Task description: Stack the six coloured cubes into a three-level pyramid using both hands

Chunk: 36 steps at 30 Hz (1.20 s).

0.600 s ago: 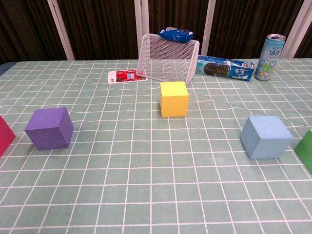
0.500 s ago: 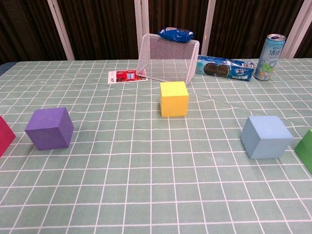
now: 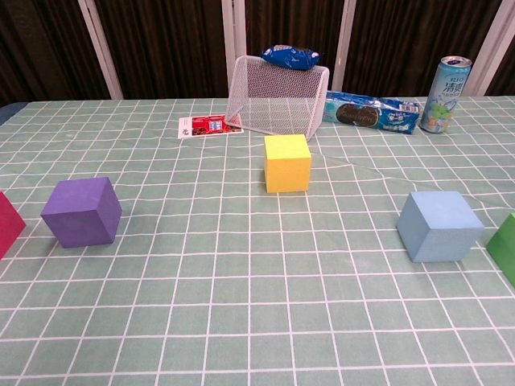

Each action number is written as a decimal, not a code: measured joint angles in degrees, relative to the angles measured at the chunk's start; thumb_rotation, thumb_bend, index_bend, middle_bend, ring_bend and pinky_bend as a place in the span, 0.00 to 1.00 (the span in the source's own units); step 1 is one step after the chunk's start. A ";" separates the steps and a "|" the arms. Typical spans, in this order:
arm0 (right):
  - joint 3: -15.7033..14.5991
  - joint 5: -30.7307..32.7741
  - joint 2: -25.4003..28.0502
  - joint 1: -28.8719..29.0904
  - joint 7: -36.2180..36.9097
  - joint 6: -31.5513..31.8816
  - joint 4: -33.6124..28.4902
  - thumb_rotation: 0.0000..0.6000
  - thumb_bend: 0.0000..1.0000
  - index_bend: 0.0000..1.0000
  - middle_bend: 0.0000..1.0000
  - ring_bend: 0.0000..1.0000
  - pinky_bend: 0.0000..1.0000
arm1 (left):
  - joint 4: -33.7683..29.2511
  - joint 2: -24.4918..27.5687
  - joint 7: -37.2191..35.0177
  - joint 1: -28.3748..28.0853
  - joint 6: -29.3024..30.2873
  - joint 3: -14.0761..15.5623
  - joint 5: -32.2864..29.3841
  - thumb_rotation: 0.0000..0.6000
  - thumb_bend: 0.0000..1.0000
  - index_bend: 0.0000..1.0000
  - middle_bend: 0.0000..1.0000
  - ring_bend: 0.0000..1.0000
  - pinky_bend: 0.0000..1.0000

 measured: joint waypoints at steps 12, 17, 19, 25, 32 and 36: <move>0.10 -0.76 -0.23 -0.33 1.57 1.24 1.10 1.00 0.24 0.00 0.00 0.00 0.00 | -0.38 -0.34 0.50 0.07 0.31 -0.19 -0.15 1.00 0.00 0.00 0.00 0.00 0.00; 0.05 -0.80 -0.46 -0.16 1.90 0.85 1.19 1.00 0.24 0.00 0.00 0.00 0.00 | -1.17 -0.27 0.80 -0.28 -0.52 -0.53 -1.04 1.00 0.00 0.00 0.00 0.00 0.00; 0.02 -0.76 -0.55 -0.05 1.92 0.54 1.20 1.00 0.24 0.00 0.00 0.00 0.00 | -1.95 -0.09 1.21 -0.78 -1.40 -0.82 -1.53 1.00 0.00 0.00 0.01 0.00 0.02; 0.12 0.02 -0.55 0.31 2.75 -0.66 0.82 1.00 0.24 0.00 0.00 0.00 0.00 | -6.28 1.19 3.70 -3.70 -6.80 -1.95 -3.97 1.00 0.01 0.00 0.12 0.00 0.05; -0.10 -0.05 -0.30 0.61 3.38 -1.47 0.22 1.00 0.24 0.00 0.00 0.00 0.00 | -11.23 1.08 12.73 -9.57 -14.16 -4.45 -9.16 1.00 0.06 0.00 0.17 0.00 0.05; -0.17 -0.07 -0.17 0.65 3.93 -1.61 0.10 1.00 0.24 0.00 0.00 0.00 0.00 | -13.51 -0.22 18.71 -13.12 -17.91 -6.21 -15.16 1.00 0.06 0.00 0.18 0.00 0.05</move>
